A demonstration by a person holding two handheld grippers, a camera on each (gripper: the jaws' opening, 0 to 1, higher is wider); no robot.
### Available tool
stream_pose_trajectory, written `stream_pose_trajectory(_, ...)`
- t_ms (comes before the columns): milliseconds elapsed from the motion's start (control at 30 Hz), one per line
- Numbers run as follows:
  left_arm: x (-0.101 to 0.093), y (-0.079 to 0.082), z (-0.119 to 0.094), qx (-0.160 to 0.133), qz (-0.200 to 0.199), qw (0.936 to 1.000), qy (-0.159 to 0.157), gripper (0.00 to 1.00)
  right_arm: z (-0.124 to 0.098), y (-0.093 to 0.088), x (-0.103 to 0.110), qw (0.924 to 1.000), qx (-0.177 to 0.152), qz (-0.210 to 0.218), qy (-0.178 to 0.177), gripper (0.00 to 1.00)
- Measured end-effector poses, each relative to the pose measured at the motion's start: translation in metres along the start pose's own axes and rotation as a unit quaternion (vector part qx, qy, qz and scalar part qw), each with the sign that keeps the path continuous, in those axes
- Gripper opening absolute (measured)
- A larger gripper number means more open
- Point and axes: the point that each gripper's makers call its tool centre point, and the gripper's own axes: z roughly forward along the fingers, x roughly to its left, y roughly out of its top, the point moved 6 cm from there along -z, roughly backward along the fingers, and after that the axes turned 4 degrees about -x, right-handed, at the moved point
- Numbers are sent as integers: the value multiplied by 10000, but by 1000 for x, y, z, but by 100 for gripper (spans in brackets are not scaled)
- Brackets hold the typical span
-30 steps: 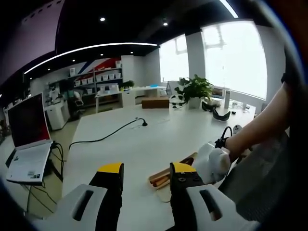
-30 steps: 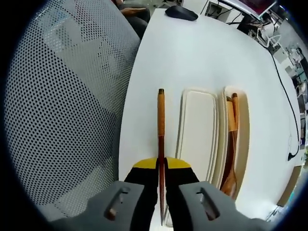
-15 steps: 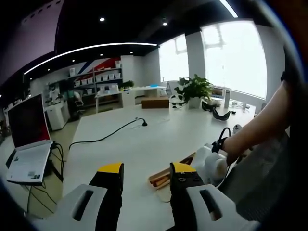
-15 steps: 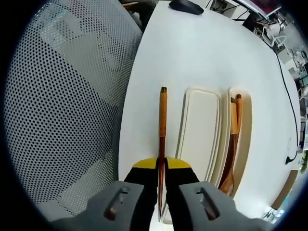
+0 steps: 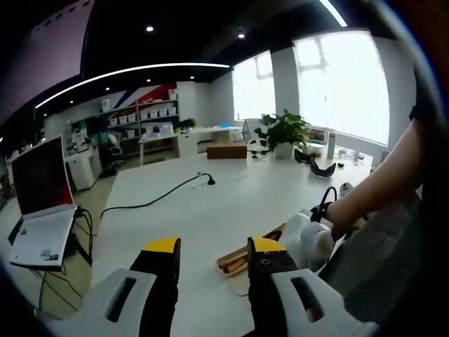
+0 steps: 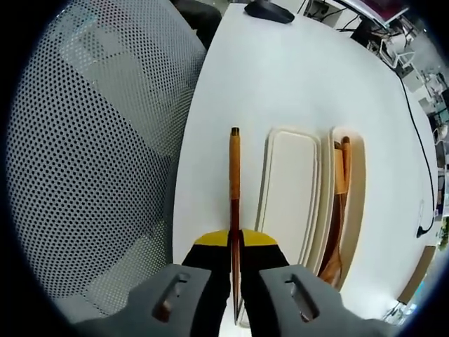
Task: Arrange the utensils inside the cutlery case until each visible utensil rests in its matching compartment.
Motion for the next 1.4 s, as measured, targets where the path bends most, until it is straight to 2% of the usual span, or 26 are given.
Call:
stream_pose_trajectory(67,0,0,0,-3,0,10000,2,39,0,0,-1,9998,-43,175,20,0)
stream_pose_trajectory(433,1,0,0,-9,-11,10000,3,39,-2,-2,-2,9998,-29,183,2,0)
stream_pose_trajectory(1033,1,0,0,-14,-15,10000,8,39,-22,3,-15,9991,-188,350,-151,0)
stream_pose_trajectory(1400,1,1,0,-29,-29,10000,4,39,-35,0,-29,9984,-220,411,-323,0)
